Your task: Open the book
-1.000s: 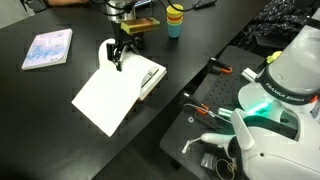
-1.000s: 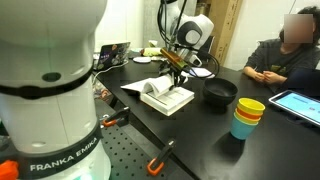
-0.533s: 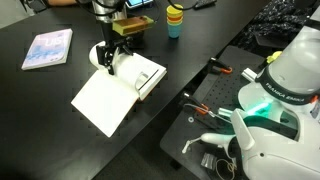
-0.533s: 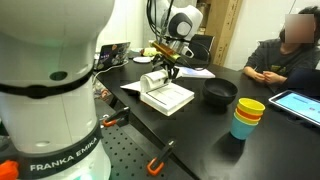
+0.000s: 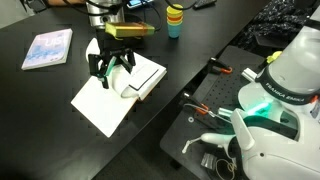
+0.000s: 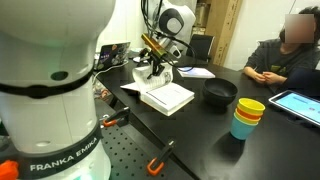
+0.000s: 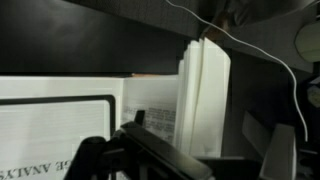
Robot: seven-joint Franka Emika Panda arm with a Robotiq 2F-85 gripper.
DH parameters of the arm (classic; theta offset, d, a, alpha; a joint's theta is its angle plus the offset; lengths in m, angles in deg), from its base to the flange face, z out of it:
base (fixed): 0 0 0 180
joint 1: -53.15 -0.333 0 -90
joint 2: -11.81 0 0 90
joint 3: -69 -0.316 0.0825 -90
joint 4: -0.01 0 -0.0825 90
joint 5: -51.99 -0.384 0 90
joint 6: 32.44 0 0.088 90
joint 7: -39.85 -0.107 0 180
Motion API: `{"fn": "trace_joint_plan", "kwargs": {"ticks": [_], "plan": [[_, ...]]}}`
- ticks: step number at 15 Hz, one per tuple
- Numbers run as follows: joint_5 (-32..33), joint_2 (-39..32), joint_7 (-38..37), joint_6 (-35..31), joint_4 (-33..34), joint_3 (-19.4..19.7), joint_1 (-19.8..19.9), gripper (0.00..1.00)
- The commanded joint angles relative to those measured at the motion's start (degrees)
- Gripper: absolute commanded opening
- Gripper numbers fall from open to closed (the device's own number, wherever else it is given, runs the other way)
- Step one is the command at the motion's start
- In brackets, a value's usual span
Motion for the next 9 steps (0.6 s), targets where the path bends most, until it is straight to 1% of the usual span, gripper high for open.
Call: {"fn": "trace_joint_plan", "kwargs": {"ticks": [1,3,6,9], "plan": [[-6.1,-0.4,2.4,2.3,-1.2,-0.1,-1.4,1.00],[-8.2,-1.6,2.8,0.9,-2.2,0.2,-2.6,1.00],[-12.4,-1.6,4.9,-0.5,-3.7,-0.7,-4.1,1.00],[-20.6,1.4,12.3,-6.1,-5.8,-3.1,-6.2,1.00]]}}
